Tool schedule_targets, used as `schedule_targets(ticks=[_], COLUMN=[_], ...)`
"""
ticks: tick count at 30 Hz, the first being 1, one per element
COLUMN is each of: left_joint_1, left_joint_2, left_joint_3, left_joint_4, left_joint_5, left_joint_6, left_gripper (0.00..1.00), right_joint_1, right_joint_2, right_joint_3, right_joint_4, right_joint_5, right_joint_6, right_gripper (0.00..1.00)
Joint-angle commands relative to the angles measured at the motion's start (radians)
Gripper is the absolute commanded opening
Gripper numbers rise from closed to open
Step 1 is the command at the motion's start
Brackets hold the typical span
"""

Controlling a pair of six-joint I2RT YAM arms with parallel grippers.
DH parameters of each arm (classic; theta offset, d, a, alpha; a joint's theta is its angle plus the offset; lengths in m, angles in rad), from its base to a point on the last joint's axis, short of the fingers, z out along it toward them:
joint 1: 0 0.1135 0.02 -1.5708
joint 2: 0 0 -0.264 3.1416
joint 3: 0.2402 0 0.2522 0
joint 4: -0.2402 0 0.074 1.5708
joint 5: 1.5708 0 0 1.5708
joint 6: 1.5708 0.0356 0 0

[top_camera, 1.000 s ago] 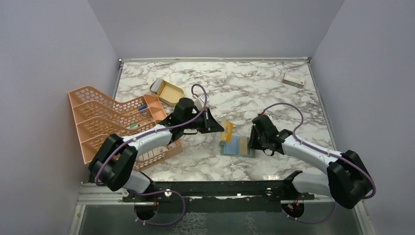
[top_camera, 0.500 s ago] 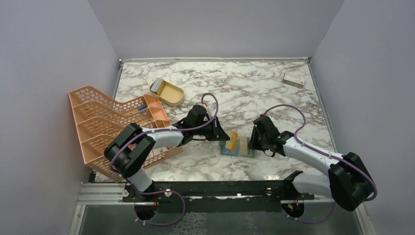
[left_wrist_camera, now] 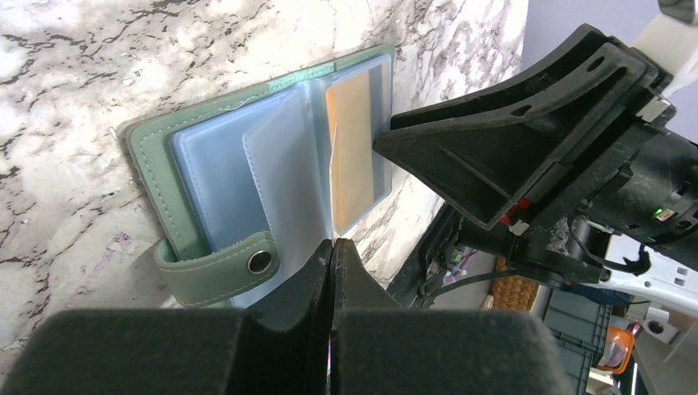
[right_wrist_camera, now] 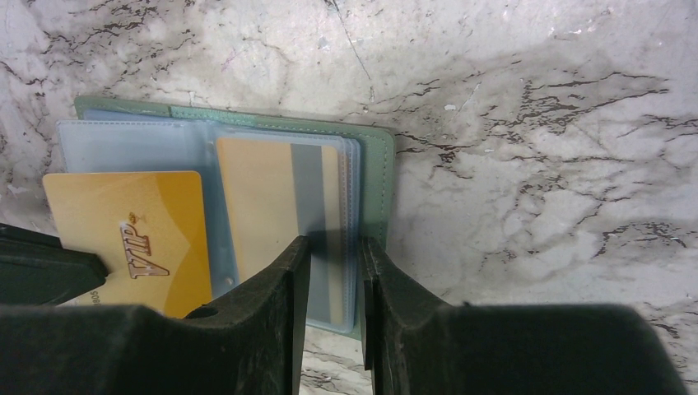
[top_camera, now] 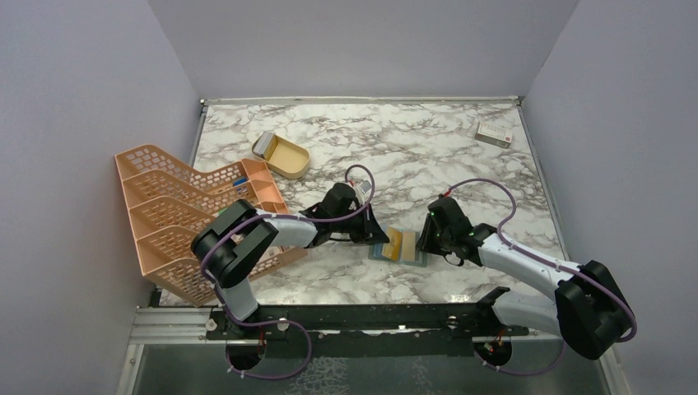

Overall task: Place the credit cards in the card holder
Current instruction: Insert the credit card into the card holder.

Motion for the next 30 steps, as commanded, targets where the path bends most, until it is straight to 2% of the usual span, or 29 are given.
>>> schedule_targets(ticks=[1,30], left_joint_1=[-0.009,-0.022], left_joint_2=[0.02,0.053], left_joint_3=[0.03,0.025], left_joint_4=[0.042,0.056], left_joint_5=[-0.016,-0.03], left_joint_6=[-0.006,-0.04], left_gripper=[0.0,0.0], right_joint_1=[0.004,0.004], right_joint_2=[-0.004,-0.014], right_joint_3=[-0.021,-0.022], right_joint_4=[0.001,-0.002], right_joint_5=[-0.017,-0.013], right_joint_6=[0.003,0.002], right_gripper=[0.27,0.27])
